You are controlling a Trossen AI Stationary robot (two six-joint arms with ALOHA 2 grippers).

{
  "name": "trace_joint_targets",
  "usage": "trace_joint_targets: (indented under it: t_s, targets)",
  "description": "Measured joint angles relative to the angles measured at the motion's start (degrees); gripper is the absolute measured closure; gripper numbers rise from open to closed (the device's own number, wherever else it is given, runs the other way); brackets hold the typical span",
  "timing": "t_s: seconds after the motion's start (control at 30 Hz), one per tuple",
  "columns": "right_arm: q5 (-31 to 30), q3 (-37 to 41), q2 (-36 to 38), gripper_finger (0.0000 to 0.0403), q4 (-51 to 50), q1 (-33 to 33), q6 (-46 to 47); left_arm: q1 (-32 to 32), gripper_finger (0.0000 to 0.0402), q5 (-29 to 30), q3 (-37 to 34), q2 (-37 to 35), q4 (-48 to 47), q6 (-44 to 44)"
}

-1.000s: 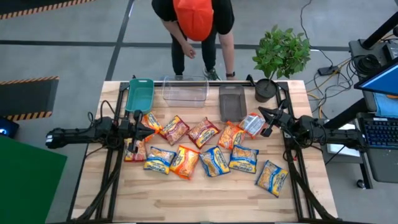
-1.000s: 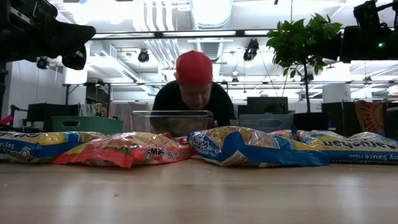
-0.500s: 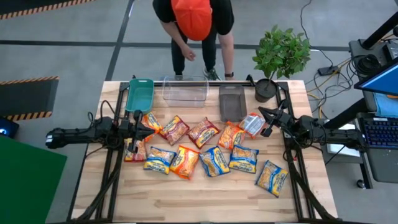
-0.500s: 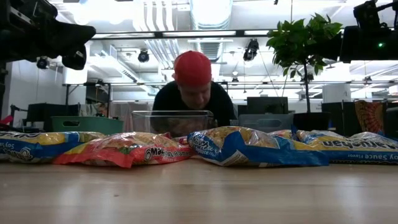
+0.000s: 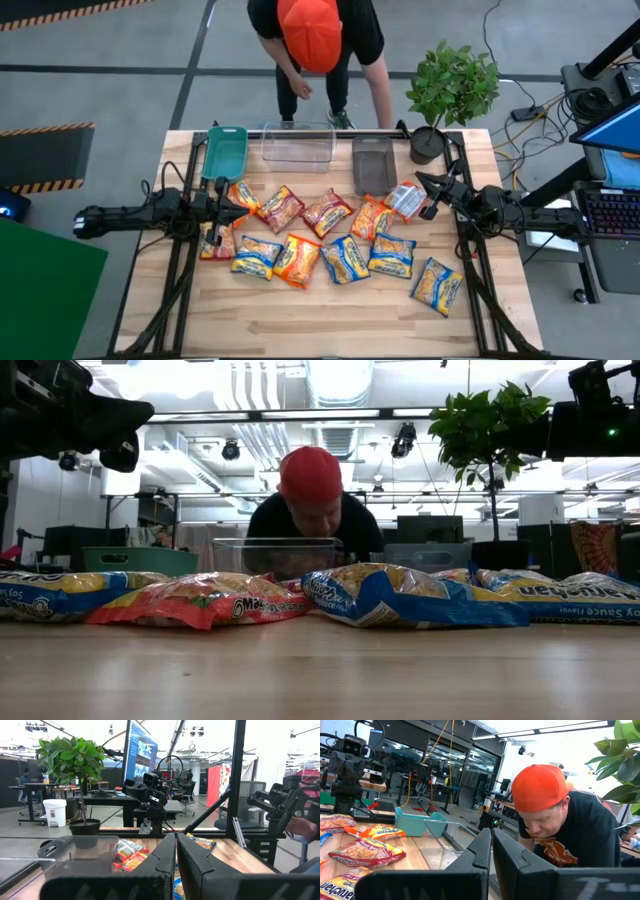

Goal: Sort Maruchan noodles

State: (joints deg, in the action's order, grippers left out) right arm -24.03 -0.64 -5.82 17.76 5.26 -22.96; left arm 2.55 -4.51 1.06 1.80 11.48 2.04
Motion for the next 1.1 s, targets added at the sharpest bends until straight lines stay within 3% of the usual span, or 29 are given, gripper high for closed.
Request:
trace_joint_targets:
  t_s: [0.47, 0.53, 0.57, 0.63, 0.73, 0.93, 1.1]
  targets:
    - [0.0, -0.02, 0.02, 0.0394, 0.02, 0.0, 0.06, 0.02, 0.0402, 0.02, 0.0, -0.01, 0.01, -1.51]
    - [0.02, -0.02, 0.0, 0.0394, 0.01, 0.01, 2.1, 0.01, 0.0402, 0.01, -0.02, 0.0, 0.87, 1.47]
    - [0.19, -0.01, 0.01, 0.0394, -0.23, -0.01, 6.58, -0.21, 0.0402, -0.2, -0.04, 0.08, 3.14, 9.04]
    - [2.79, 0.0, 0.02, 0.0394, -2.06, -0.13, 26.1, -0.31, 0.0402, -0.15, -0.04, 0.42, 9.5, 19.9]
    - [4.47, -0.02, -0.43, 0.0394, -2.04, 0.0, 45.97, -0.41, 0.0402, -0.94, -0.04, 0.6, 20.06, 21.73]
    - [6.4, -0.02, -3.13, 0.0394, -3.74, -0.4, 52.9, -0.42, 0.0402, -0.74, -0.02, 1.14, 39.63, 20.93]
    - [9.64, -0.02, -5.53, 0.0394, -0.84, -1.07, 56.54, -0.42, 0.0402, -0.7, -0.02, 0.79, 47.45, 21.01]
